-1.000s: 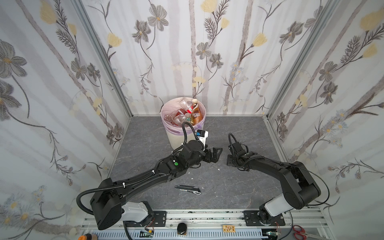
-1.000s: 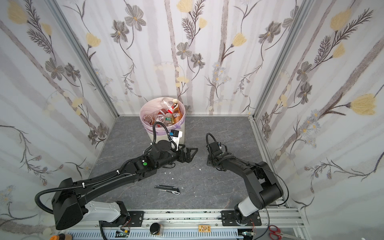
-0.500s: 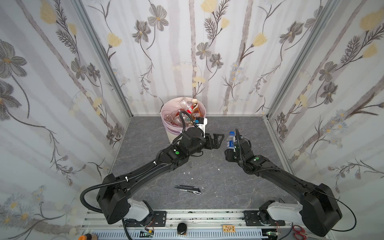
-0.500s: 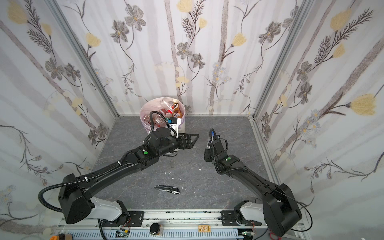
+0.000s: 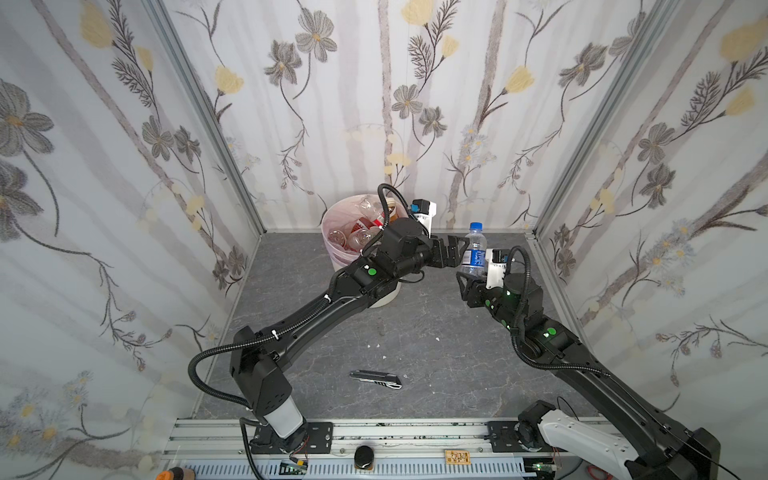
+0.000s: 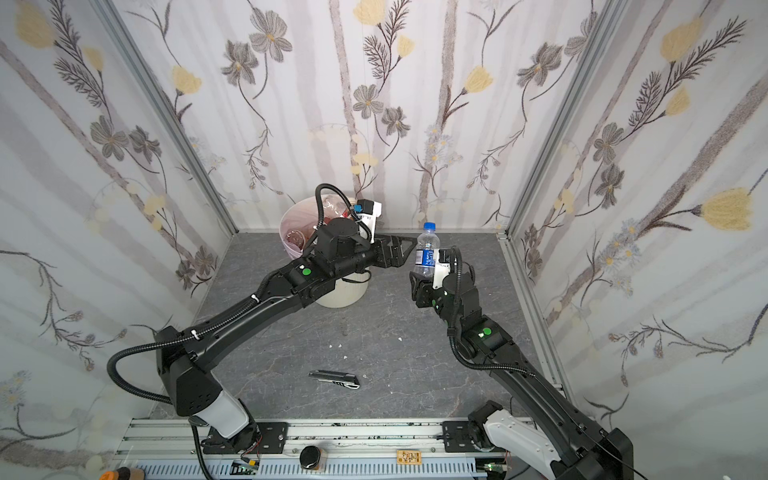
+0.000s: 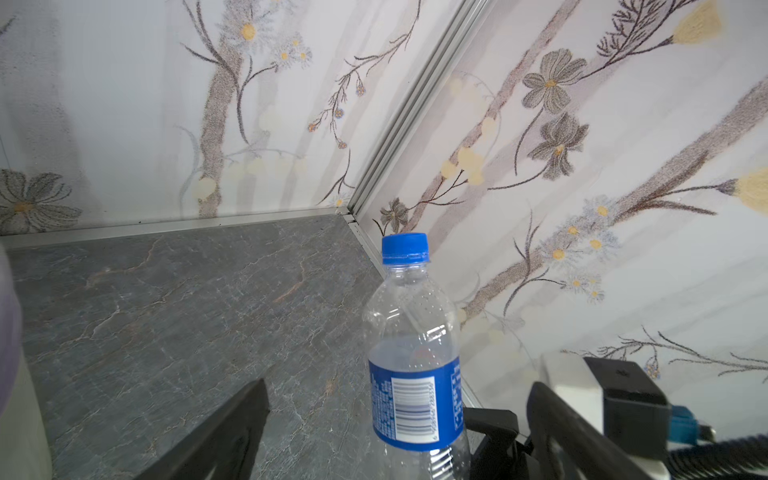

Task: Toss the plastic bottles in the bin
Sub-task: 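Raise the bottle with the right gripper while left grasps its blue cap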

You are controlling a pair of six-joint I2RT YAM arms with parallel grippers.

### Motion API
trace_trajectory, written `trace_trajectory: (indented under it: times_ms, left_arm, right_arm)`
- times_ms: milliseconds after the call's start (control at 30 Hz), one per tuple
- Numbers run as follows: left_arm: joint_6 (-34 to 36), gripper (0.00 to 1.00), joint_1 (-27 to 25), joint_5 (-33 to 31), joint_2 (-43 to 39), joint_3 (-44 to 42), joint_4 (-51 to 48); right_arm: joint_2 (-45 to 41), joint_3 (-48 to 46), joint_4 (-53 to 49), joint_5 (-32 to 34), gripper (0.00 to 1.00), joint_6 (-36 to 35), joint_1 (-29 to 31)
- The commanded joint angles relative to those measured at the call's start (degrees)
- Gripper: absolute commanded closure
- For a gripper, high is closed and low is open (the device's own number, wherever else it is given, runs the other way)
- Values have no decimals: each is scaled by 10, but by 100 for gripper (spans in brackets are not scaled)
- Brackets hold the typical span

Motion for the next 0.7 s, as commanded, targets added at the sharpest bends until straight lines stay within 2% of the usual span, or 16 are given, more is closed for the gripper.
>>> trace_trajectory:
  times_ms: [0,200,300,533,667]
  left_arm:
    - [12,0,2,28,24,27,-12]
    - [10,0,12,35,52,60,-23]
    - [-3,1,21,68,71,83,-27]
    - [-17,14,34,128,127,154,-55]
    - [-21,23,39,131,142,172,-61]
  right_arm:
    - [-7,-2,48,-27,41,-31,5]
    - [-9,-19,67,-33,41,-44,8]
    - [-12,-32,85,-37,41,-50,10]
    - [-13,-38,106,-36,41,-62,12]
    - [-17,-38,111,-35,42,-73,16]
